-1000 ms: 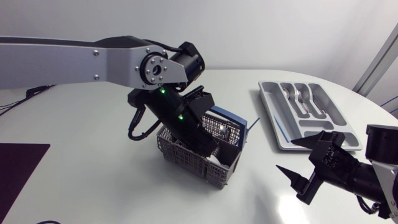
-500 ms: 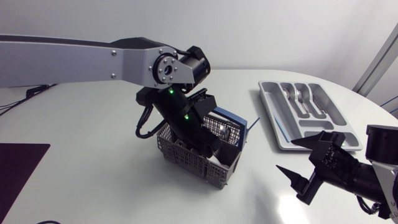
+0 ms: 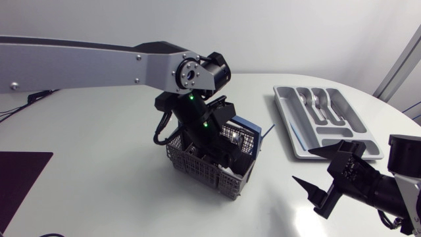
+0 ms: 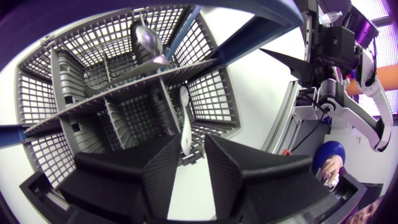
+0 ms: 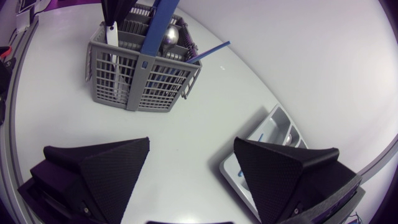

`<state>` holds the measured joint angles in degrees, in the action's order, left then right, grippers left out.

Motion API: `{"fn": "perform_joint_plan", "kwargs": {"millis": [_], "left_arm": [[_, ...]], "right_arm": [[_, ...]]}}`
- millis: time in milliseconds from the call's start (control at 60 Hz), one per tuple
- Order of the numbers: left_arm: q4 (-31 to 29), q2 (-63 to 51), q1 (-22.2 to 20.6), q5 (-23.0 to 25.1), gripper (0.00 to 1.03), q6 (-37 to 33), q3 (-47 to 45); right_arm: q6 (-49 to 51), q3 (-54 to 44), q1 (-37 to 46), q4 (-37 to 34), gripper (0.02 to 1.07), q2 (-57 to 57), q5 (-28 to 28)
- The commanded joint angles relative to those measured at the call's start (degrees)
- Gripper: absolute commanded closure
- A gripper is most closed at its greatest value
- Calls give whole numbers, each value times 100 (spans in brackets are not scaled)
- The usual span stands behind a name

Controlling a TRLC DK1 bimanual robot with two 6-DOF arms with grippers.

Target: Unload the cutlery basket into the drawer organizer.

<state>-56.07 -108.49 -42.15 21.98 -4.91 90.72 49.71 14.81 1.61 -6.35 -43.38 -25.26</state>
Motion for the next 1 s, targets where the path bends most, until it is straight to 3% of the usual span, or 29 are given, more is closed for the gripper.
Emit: {"fn": "perform_joint_plan", "kwargs": {"millis": [0,417,683,983], "left_arm": [[-211,-252,-56,-27,77,95,43],[-290,-393,-135,-326,84,60,-63],[-378,-516,-206,-343,100,51,-37],[-642,-164,-188,-607,100,-45,201]], "right_arm": [[82,-154,15,-86,9,40,29],[118,-224,33,-86,9,189,29],[118,-277,41,-86,9,268,29],[118,-303,33,-147,9,462,65]]}}
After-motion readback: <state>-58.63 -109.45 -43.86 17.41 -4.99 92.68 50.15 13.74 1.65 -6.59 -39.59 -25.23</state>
